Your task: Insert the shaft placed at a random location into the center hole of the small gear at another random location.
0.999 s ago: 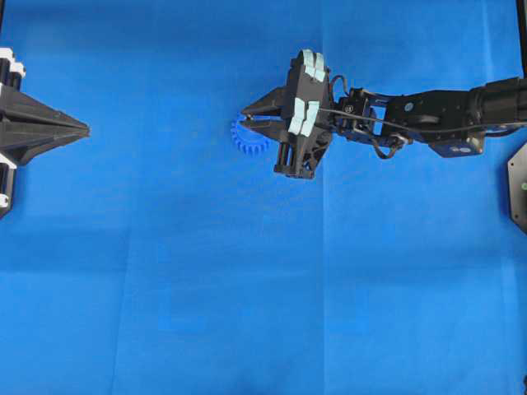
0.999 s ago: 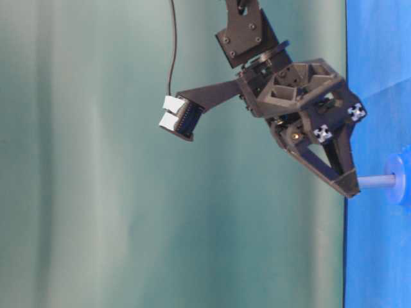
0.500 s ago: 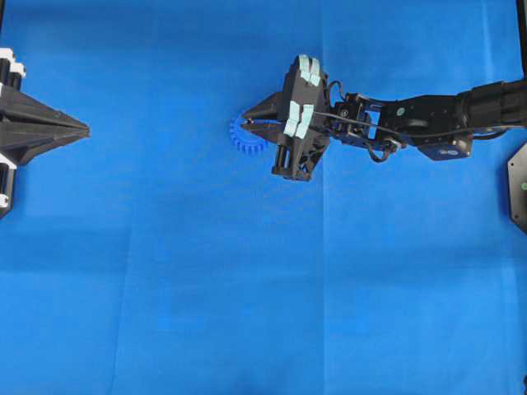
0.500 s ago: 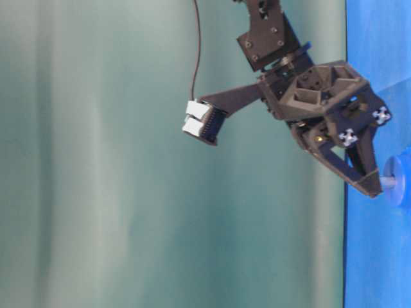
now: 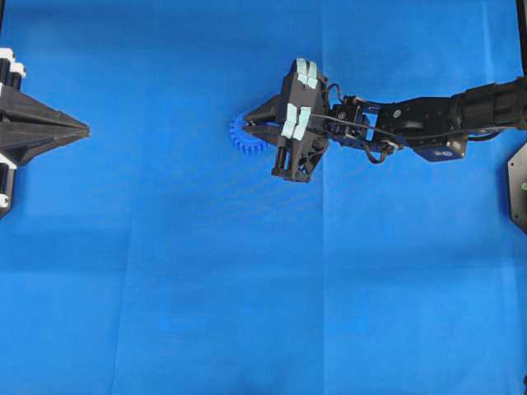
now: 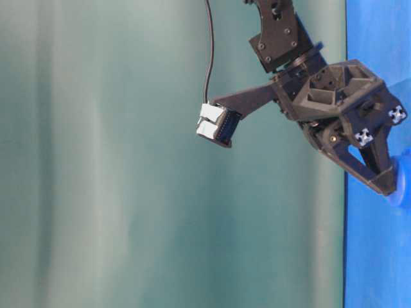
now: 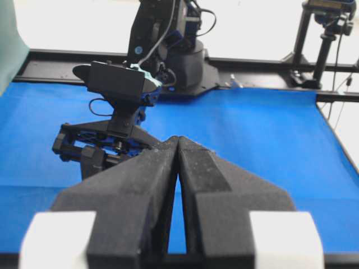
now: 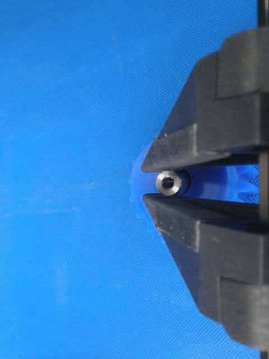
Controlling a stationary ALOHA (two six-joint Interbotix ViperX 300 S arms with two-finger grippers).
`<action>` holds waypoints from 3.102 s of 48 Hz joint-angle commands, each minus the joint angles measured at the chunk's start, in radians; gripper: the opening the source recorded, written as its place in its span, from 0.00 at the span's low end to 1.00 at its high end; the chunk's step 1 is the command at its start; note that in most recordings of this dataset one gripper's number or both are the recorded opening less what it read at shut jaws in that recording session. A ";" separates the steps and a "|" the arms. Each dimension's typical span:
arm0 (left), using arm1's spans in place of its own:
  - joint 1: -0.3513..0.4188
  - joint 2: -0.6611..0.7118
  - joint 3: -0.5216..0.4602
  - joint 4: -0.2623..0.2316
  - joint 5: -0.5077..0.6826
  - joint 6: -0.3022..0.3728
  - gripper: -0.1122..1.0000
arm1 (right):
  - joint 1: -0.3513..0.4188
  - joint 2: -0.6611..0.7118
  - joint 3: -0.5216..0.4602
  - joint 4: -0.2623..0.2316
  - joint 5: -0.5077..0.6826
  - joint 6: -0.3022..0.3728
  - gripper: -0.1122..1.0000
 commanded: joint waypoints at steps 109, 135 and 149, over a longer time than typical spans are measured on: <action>0.006 -0.009 -0.009 0.000 0.003 0.003 0.10 | 0.015 -0.451 0.143 0.017 0.130 0.002 0.84; 0.006 -0.009 -0.009 0.000 0.003 0.002 0.10 | 0.031 -0.634 0.311 0.018 0.115 0.005 0.84; 0.006 -0.008 -0.008 0.000 0.003 0.002 0.10 | 0.031 -0.632 0.310 0.018 0.107 0.005 0.84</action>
